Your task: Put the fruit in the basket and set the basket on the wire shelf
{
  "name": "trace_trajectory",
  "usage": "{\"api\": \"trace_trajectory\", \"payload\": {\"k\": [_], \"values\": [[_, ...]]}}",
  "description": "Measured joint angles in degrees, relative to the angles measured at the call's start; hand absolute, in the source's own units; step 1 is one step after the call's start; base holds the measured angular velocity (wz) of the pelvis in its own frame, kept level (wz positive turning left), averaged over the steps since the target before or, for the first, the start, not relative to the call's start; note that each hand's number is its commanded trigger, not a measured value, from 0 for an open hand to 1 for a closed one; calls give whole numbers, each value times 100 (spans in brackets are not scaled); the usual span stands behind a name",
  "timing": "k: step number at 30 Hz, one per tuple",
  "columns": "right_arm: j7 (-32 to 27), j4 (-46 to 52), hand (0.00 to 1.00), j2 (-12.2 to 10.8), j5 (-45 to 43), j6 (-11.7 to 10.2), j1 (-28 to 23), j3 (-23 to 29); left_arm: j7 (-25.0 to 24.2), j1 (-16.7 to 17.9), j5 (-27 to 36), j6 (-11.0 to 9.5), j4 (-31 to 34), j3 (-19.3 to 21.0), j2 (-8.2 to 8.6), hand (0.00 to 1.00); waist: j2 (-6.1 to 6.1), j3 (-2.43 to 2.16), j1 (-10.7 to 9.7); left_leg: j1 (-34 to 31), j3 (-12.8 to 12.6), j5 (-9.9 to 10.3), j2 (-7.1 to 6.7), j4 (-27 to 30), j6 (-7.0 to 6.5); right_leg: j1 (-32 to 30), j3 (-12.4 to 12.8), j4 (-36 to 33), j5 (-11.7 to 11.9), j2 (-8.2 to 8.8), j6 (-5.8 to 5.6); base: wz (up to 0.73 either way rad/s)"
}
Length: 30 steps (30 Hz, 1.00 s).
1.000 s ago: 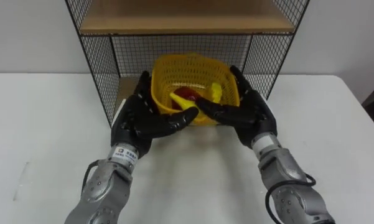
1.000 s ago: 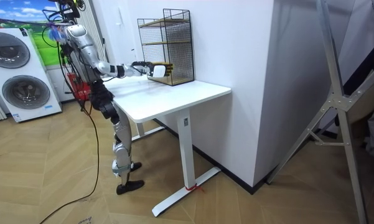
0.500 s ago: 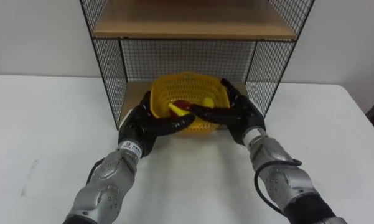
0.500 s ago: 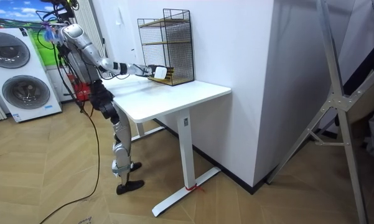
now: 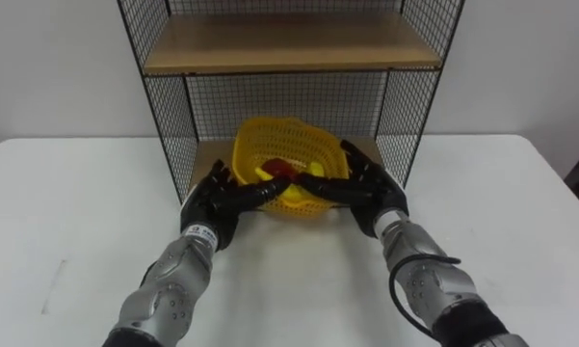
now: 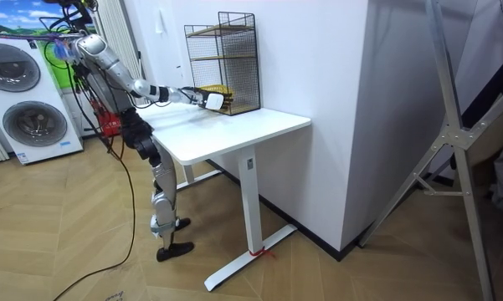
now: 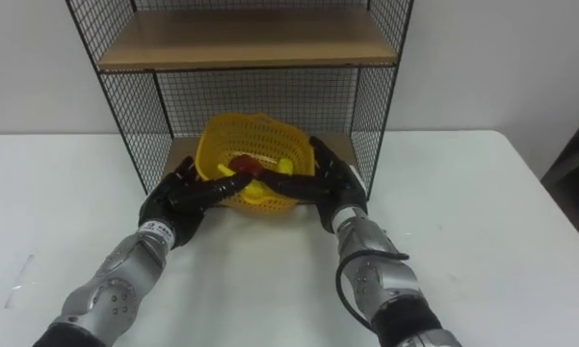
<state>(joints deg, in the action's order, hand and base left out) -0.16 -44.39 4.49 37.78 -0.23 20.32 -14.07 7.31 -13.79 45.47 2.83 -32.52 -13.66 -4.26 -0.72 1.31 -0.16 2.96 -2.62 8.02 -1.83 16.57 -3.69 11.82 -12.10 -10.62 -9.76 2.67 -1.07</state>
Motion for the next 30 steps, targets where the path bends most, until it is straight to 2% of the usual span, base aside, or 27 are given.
{"api": "trace_trajectory", "payload": {"k": [19, 22, 25, 28, 30], "values": [[161, -68, 0, -6, -29, 26, -40, 171, 5, 2, -123, -7, -113, 7, -22, 0, -24, -35, -101, 59, 41, -6, -3, 1, 5, 118, -66, 85, 29, -23, -10, 1], [188, -67, 0, -5, -26, 37, -40, 187, 5, 2, -121, -7, -113, 18, -21, 0, -22, -51, -102, 53, 39, -6, -2, 1, 5, 109, -73, 85, 29, -20, -9, 0], [207, -18, 0, 7, -3, 111, -39, 201, 4, 2, -126, 43, -98, 58, -24, 0, -20, -105, -93, 28, 39, -6, -2, 1, 5, 79, -69, 84, 29, 2, -10, 0], [207, 34, 0, 11, 42, 158, -36, 197, 4, 1, -128, 93, -12, 67, -14, 0, -7, -114, -90, 26, 39, -7, -2, 4, 4, 81, -66, 83, 32, 3, -7, 0], [206, 50, 0, 9, 61, 172, -37, 195, 5, 1, -141, 102, 21, 71, -6, 0, -3, -148, -88, 9, 37, -7, 0, 6, 4, 61, -52, 82, 32, 0, -7, 0]]}}
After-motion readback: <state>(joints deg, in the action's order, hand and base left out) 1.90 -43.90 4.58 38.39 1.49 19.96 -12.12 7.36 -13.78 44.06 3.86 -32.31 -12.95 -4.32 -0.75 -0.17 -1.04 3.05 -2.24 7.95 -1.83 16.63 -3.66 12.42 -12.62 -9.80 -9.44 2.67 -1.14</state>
